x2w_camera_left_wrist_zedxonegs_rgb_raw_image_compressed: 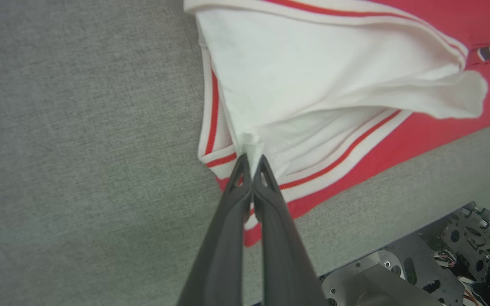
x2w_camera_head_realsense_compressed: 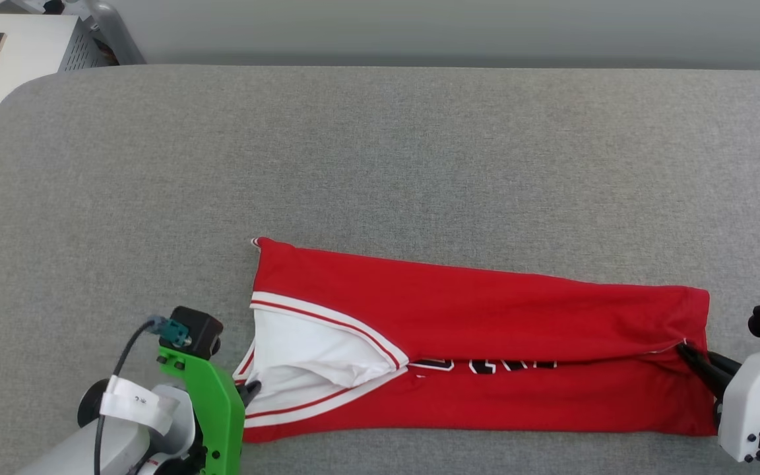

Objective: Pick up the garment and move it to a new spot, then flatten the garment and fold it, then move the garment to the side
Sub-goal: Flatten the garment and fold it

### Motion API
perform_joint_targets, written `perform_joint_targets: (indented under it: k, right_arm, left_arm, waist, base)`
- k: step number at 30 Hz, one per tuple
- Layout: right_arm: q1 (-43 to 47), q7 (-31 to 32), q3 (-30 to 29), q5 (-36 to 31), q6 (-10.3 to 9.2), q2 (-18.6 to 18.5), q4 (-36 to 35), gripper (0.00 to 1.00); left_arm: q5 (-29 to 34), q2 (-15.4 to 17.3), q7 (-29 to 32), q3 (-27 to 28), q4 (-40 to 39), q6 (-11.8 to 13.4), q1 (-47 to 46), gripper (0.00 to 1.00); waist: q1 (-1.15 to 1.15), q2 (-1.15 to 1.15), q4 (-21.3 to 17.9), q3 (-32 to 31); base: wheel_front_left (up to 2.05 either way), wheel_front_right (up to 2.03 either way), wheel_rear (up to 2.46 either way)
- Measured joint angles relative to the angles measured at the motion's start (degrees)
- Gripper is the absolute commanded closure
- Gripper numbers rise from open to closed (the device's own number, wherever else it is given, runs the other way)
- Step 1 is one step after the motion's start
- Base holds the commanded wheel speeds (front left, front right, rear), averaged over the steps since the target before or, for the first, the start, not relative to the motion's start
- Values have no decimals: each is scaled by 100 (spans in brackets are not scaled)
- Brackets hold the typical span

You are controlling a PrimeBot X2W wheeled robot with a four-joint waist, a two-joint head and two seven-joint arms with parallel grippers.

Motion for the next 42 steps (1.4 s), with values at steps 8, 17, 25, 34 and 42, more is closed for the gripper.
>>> perform_joint_targets:
  k: [8, 17, 25, 34, 42]
  right_arm:
    - [110, 157, 167, 145, 0, -75, 71, 0]
    - [467, 521, -298, 457, 0, 18, -263, 0]
    - [659, 1069, -1228, 471, 0, 513, -702, 0]
    - [850, 2196, -2603, 1, 0, 1539, -793, 0]
    - [717, 2699, -3251, -313, 0, 2086, -694, 0]
  left_arm:
    - [102, -141, -170, -125, 322, -122, 9, 0]
    - [51, -318, -923, 192, 359, -147, 226, 0]
    - [359, -579, -2595, 704, 218, -163, 266, 0]
    - [2325, -1270, -3546, 2030, 42, 172, 376, 0]
    - [4161, -2281, -3546, 3556, -614, -274, 1104, 0]
  waist:
    - [0, 0, -7, -57]
    - [0, 0, -22, -325]
    - [0, 0, -26, -471]
    - [0, 0, 156, -416]
    - [0, 0, 270, -229]
  base:
    - [0, 0, 0]
    - [0, 0, 0]
    - [0, 0, 0]
    - [0, 0, 0]
    - [0, 0, 0]
